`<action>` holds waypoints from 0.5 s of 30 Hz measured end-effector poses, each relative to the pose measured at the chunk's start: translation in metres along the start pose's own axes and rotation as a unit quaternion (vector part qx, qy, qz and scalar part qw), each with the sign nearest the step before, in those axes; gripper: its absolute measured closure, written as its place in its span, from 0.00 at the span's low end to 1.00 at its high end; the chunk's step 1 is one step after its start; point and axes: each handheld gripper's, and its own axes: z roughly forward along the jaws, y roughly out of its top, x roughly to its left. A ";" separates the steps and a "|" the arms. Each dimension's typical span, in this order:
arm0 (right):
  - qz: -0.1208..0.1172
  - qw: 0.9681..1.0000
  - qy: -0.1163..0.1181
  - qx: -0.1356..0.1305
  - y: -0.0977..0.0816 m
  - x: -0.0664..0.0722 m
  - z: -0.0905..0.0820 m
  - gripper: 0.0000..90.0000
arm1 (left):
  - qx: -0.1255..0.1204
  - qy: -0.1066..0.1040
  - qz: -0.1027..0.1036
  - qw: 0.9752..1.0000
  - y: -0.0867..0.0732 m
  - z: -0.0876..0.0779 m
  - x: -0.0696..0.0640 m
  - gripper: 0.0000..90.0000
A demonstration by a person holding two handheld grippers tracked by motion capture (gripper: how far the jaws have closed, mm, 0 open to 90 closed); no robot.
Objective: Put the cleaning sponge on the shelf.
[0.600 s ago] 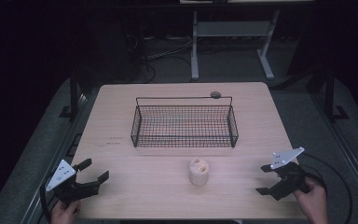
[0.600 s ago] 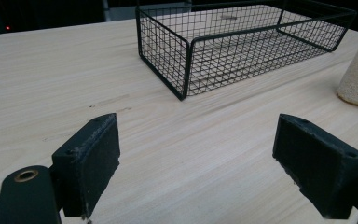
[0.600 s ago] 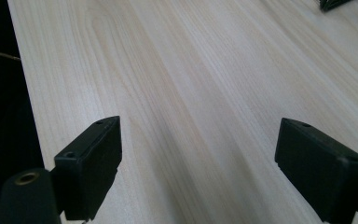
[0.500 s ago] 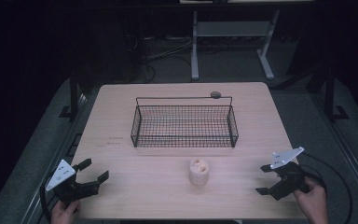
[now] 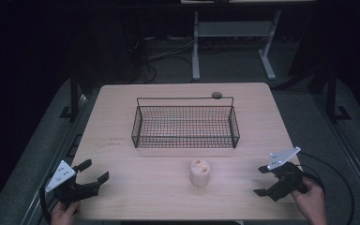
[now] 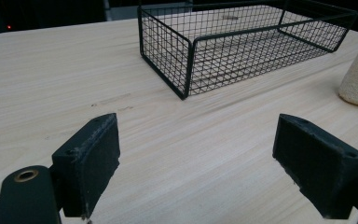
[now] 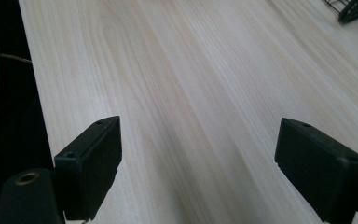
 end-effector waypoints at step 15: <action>-0.015 1.000 0.007 -0.007 0.012 0.008 -0.002 0.16 | -0.002 0.000 0.000 1.000 0.000 0.000 -0.001 0.16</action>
